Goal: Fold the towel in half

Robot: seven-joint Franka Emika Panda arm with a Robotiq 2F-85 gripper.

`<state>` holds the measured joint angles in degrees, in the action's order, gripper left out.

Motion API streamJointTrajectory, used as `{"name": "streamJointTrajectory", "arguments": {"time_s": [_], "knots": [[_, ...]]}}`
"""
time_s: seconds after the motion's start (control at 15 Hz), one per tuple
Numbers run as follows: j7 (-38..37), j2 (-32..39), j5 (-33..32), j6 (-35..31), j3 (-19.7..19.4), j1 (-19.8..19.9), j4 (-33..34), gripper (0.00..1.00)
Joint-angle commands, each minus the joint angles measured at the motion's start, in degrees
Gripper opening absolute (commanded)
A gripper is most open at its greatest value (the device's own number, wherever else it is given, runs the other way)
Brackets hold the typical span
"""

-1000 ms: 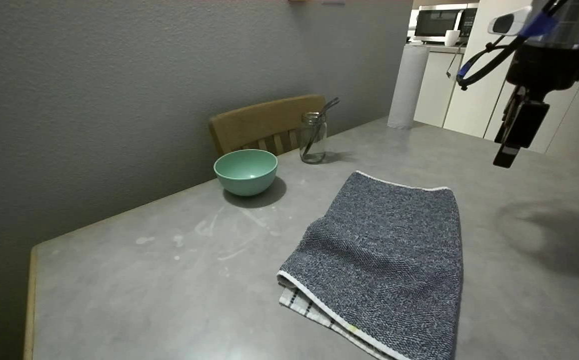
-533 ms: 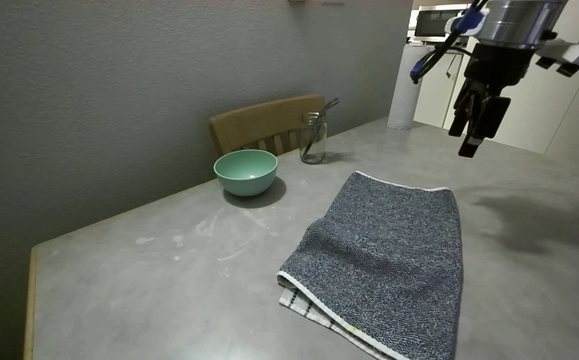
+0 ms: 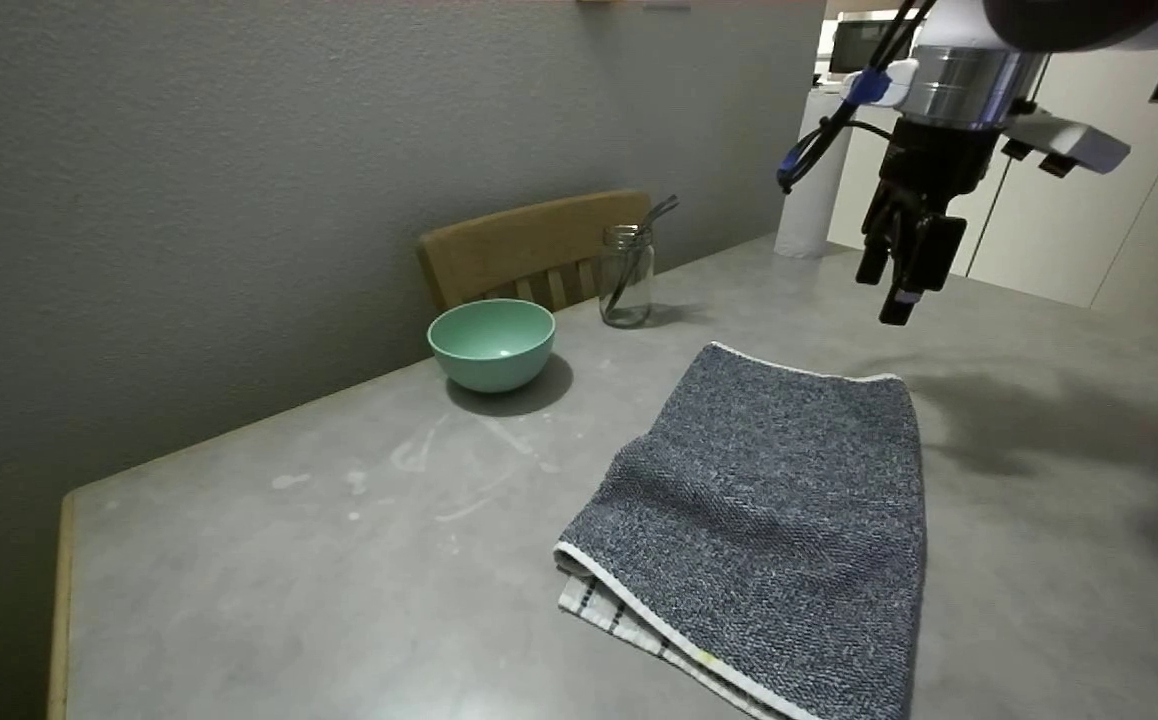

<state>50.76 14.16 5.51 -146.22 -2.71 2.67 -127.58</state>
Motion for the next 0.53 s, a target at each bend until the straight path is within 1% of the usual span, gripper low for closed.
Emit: {"name": "streamJointTrajectory", "arguments": {"time_s": [0.0, 0.2, 0.47], "knots": [[2.2, 1.8, -0.1, 0.0, 2.4, 2.5, 1.6, 1.0], [9.8, 5.1, 2.3, 0.7, 5.1, 4.6, 5.3, 1.0], [20.5, 11.2, 2.2, 3.7, 8.5, 7.1, 13.0, 1.0]]}}
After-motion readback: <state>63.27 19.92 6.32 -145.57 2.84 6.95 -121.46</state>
